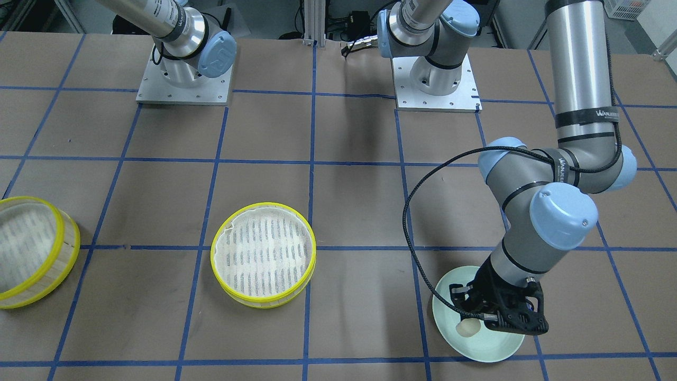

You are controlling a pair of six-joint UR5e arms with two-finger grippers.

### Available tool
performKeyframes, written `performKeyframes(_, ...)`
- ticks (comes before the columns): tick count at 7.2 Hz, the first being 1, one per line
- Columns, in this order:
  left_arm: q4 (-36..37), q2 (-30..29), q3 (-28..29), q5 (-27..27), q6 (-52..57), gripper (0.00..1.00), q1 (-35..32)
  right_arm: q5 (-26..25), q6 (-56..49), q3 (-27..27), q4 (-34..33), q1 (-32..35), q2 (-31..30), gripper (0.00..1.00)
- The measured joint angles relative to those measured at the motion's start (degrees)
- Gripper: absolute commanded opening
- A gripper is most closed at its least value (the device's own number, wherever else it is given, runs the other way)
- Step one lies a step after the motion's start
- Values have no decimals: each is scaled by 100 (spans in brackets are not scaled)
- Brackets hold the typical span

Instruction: Stack buns with steamer

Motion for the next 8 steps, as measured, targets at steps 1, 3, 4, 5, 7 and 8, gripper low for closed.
performKeyframes(1,-49,155,27,-69,-635,0,-274,-10,23,-25,83,62,-110,0)
performKeyframes(3,-23,266,38,-157,-1818,0,-887,-68,80,-128,255,206,-266,0)
performKeyframes(4,2,257,37,-212,-2334,0,-1206,-88,114,-156,331,274,-338,0)
performKeyframes(5,83,223,24,-409,-2747,0,-1508,-98,143,-168,369,316,-371,0)
performKeyframes(7,427,100,-57,-895,-3356,5,-1950,-110,161,-165,391,350,-381,0)
performKeyframes(8,512,50,-163,-984,-3480,15,-2126,-112,163,-158,396,353,-381,0)
